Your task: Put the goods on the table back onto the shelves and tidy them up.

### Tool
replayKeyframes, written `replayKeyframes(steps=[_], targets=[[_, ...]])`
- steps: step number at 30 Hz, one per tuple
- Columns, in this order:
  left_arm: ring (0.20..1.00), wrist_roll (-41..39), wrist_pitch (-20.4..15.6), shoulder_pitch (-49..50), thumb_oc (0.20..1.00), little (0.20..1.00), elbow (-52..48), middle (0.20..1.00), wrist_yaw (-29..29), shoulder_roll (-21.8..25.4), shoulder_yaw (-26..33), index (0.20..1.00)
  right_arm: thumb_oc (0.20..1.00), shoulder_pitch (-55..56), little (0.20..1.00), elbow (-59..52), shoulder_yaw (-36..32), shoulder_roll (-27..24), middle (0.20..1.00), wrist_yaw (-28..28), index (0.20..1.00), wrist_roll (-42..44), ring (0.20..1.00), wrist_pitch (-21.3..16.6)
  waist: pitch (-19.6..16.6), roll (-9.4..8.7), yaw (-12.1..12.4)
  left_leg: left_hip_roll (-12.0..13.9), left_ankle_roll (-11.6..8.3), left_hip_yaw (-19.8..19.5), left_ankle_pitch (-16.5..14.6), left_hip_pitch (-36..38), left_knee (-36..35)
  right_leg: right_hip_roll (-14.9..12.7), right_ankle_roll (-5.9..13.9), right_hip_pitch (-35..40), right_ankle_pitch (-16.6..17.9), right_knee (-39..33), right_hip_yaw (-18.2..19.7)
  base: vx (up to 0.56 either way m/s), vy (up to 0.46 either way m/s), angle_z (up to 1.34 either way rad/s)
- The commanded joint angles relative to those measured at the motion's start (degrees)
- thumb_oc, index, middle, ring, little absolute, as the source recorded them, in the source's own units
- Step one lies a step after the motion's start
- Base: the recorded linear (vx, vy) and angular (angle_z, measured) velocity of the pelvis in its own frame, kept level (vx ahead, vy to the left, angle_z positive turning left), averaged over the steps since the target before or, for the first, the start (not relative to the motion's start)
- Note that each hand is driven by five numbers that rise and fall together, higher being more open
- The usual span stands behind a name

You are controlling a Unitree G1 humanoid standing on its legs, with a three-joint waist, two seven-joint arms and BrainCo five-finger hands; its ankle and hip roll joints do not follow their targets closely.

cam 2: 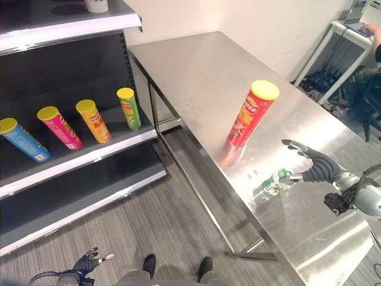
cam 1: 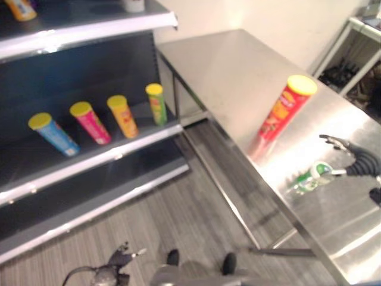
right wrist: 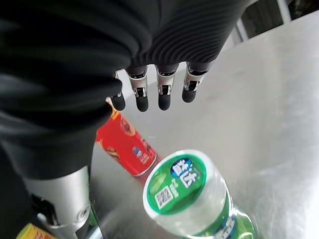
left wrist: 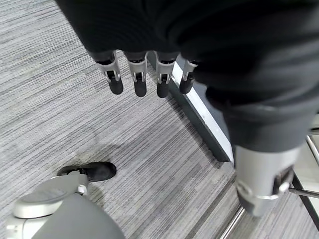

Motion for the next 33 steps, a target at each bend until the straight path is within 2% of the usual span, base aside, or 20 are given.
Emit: replayKeyframes(steps=[1,13,21,23,25,30,33], targets=[[1.000,2.3,-1.9,-3.2,1.000,1.000,0.9,1.000,0.0,1.9,-0.2,1.000,1.000,-4.6,1.000,-0.3,3.4,-4.6,1.000,0.3,1.000,-2.3,1.000,-1.9,-0.3,0.60,2.0,3.1,-3.28,3.4,-5.0,1.9,0.3,-2.8,4.61,0.8,-3.4,2.9,-1.0,0.01,0.007,0.05],[1.000,2.9,-1.9,-2.9,1.000,1.000,0.2,1.000,1.8,2.5,-1.0,1.000,1.000,-9.1,1.000,3.8,12.0,-6.6,1.000,-2.5,1.000,-19.2,1.000,-1.2,0.1,0.89,2.5,2.7,-2.97,3.2,-5.2,1.8,0.3,-3.5,4.82,0.9,-3.3,3.1,-1.2,0.00,0.001,0.01],[1.000,2.9,-1.7,-2.6,1.000,1.000,0.2,1.000,1.9,3.1,-0.5,1.000,1.000,-8.0,1.000,5.0,12.9,-4.7,1.000,-0.8,1.000,-20.1,1.000,-0.5,0.3,0.80,2.8,2.3,-2.73,3.0,-5.3,1.6,0.3,-3.9,4.98,1.1,-3.1,3.0,-1.8,0.00,0.000,0.00],[1.000,2.9,-1.4,-3.1,1.000,1.000,0.3,1.000,2.0,3.1,-0.8,1.000,0.200,-11.8,0.200,8.0,16.8,-3.1,0.200,-1.9,0.200,-22.7,0.200,0.3,0.5,0.89,3.1,2.3,-2.65,3.0,-5.3,1.6,0.3,-4.0,4.96,1.0,-3.0,3.1,-1.6,0.00,0.000,0.00],[1.000,3.0,-1.4,-3.2,1.000,1.000,0.3,1.000,2.2,3.2,-0.6,1.000,0.200,-12.8,0.200,7.8,17.4,-2.7,0.200,-1.6,0.200,-23.5,0.200,0.1,0.5,0.84,3.1,2.3,-2.65,3.2,-5.3,1.6,0.3,-4.0,5.00,1.0,-3.0,3.0,-1.7,0.00,0.000,0.00],[1.000,3.1,-1.3,-3.1,1.000,1.000,0.4,1.000,3.0,3.4,0.3,1.000,0.200,-11.0,0.200,5.5,14.0,-1.8,0.200,-2.8,0.200,-23.0,0.200,0.4,0.6,0.82,3.0,2.1,-2.62,3.0,-5.2,1.3,0.3,-4.2,5.06,1.2,-3.0,2.7,-2.0,0.00,0.000,0.00],[1.000,2.9,-1.3,-3.5,1.000,1.000,0.8,1.000,3.4,3.3,0.4,1.000,0.200,-11.9,0.200,3.1,13.2,-2.1,0.200,-3.0,0.200,-20.1,0.200,-0.2,0.5,0.76,3.0,2.0,-2.72,3.1,-5.3,1.3,0.3,-4.2,5.07,1.3,-2.8,2.3,-2.1,0.00,0.000,0.00]])
